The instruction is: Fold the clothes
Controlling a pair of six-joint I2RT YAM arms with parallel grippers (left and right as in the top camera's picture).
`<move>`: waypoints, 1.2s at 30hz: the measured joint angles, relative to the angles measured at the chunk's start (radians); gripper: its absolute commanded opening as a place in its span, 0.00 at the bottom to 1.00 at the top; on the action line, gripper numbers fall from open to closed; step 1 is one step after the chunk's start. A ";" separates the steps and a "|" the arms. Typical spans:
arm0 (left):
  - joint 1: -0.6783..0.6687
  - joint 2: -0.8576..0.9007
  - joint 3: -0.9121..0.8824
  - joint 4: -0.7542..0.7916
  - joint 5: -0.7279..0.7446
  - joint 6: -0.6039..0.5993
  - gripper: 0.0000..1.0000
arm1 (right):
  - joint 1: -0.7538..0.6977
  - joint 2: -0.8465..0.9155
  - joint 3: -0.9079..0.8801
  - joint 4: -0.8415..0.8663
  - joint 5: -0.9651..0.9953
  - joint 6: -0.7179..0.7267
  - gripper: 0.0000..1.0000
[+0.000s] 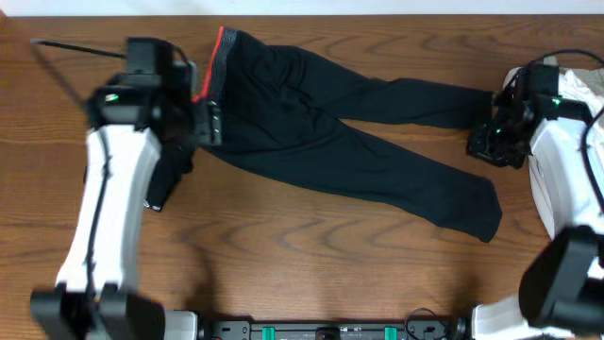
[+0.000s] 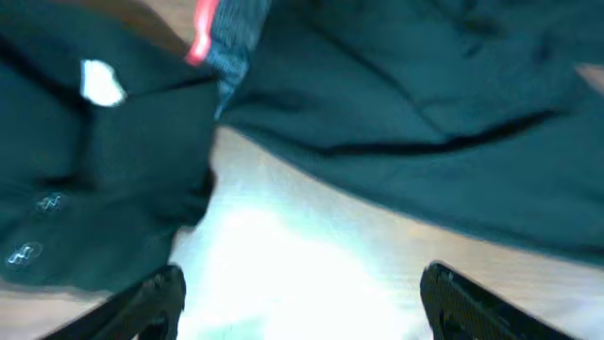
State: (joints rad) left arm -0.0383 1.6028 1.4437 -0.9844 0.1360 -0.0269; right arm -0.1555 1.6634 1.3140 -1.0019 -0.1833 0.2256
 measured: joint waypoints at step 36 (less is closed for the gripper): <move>-0.003 0.435 -0.111 -0.103 -0.004 -0.043 0.06 | 0.096 -0.001 -0.265 0.098 0.023 0.081 0.17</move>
State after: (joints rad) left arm -0.0414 2.0377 1.3331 -1.0878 0.1318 -0.0700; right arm -0.0593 1.6623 1.0492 -0.9035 -0.1604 0.3069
